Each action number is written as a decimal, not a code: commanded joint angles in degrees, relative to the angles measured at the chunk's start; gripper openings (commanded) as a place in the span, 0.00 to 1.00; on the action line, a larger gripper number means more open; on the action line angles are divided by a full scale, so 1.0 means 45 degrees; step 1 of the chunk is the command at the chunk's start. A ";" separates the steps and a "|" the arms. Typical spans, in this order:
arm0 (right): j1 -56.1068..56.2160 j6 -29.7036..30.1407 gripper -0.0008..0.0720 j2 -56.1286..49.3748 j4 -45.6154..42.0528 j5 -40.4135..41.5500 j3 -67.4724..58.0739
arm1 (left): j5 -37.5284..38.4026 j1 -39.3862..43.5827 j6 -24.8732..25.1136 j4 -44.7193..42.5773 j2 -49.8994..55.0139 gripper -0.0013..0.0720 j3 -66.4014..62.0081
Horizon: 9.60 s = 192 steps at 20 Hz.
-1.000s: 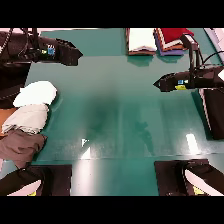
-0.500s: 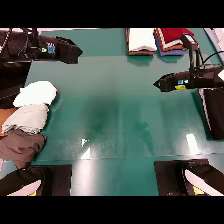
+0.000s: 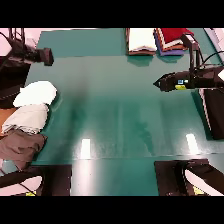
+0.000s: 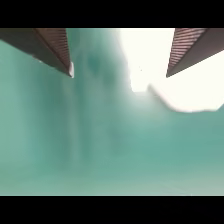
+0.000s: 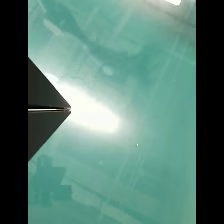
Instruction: Fold the shirts.
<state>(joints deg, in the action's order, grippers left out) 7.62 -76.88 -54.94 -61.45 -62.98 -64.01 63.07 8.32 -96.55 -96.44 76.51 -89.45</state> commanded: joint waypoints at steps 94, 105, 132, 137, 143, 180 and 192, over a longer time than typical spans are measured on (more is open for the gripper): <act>-0.2409 0.0175 0.03 0.1399 -0.1593 -0.2336 -0.3997 | -0.0578 0.2545 0.2569 0.3711 -0.2516 0.05 -0.2822; -0.3060 -0.0777 0.03 0.1977 -0.1617 -0.4070 -0.3395 | 0.0272 0.5819 0.2909 0.3711 -0.3667 0.05 0.1467; -0.3055 -0.0685 0.03 0.2259 -0.0913 -0.2676 0.2176 | 0.1836 -0.0359 0.4269 0.7038 0.0665 0.77 0.4881; -0.3055 -0.0690 0.03 0.2259 -0.0903 -0.2667 0.2176 | 0.2098 -0.0359 0.4575 0.8709 0.3060 0.77 0.4881; -0.3060 -0.0699 0.03 0.2259 -0.0903 -0.2550 0.2176 | 0.2244 -0.0359 0.4901 0.8956 0.3449 0.77 0.5081; -0.3041 -0.0816 0.03 -0.0903 -0.4245 -0.4818 -0.9947 | 0.2385 -0.0374 0.2793 0.4488 -0.4862 0.05 -0.2841; -0.2288 -0.0801 0.30 -0.7961 -0.3123 -0.2900 -0.9316 | -0.0588 -0.0379 0.3230 0.4464 0.2132 0.14 0.0641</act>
<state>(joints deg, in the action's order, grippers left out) -2.72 -80.53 -84.93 -78.52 -76.16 -102.41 63.33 6.66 -82.11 -76.34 82.39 -87.37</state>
